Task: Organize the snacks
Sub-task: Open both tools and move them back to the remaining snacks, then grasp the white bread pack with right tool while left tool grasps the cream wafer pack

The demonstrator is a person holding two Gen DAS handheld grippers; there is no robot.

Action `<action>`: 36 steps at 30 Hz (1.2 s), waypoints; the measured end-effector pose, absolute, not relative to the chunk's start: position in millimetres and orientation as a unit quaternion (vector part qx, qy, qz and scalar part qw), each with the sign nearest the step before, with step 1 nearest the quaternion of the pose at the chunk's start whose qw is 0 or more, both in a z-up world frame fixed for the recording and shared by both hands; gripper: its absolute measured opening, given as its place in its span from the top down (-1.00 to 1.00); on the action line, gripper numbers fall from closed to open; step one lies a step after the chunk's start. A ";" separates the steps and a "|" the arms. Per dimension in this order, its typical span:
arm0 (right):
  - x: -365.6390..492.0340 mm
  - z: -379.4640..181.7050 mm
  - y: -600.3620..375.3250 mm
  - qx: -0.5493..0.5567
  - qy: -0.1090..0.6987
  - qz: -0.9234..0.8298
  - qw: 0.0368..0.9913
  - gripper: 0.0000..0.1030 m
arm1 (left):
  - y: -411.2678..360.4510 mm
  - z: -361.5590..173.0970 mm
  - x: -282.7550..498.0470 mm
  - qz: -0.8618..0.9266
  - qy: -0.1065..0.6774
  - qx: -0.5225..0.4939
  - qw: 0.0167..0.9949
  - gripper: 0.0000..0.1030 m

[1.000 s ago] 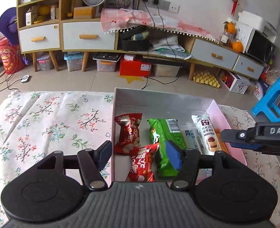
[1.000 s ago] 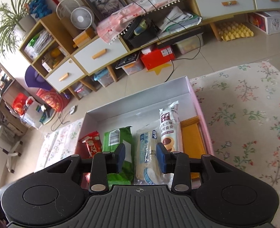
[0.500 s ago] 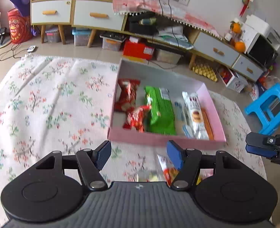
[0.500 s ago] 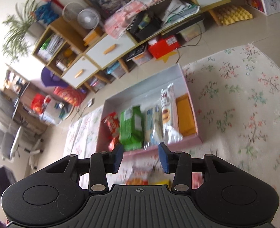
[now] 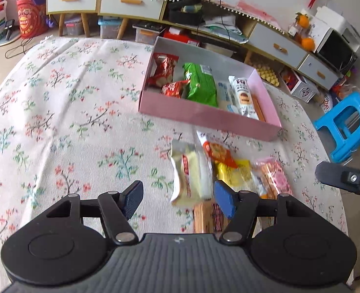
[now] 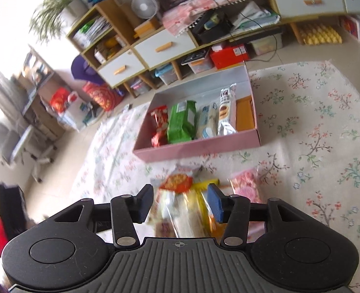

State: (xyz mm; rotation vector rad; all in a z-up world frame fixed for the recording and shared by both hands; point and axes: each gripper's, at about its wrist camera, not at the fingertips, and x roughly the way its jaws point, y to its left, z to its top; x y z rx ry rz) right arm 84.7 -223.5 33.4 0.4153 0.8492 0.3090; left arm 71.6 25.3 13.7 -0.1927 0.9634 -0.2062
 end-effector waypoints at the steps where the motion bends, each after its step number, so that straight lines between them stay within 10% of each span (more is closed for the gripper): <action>1: 80.7 31.0 -219.6 0.184 0.409 0.147 0.882 0.06 | 25.8 12.6 67.0 -0.098 0.462 -0.092 0.876 -0.18; 36: 75.8 -40.2 -139.1 -0.021 0.475 0.149 0.867 0.06 | 32.8 -3.8 66.7 -0.072 0.472 -0.096 0.873 -0.67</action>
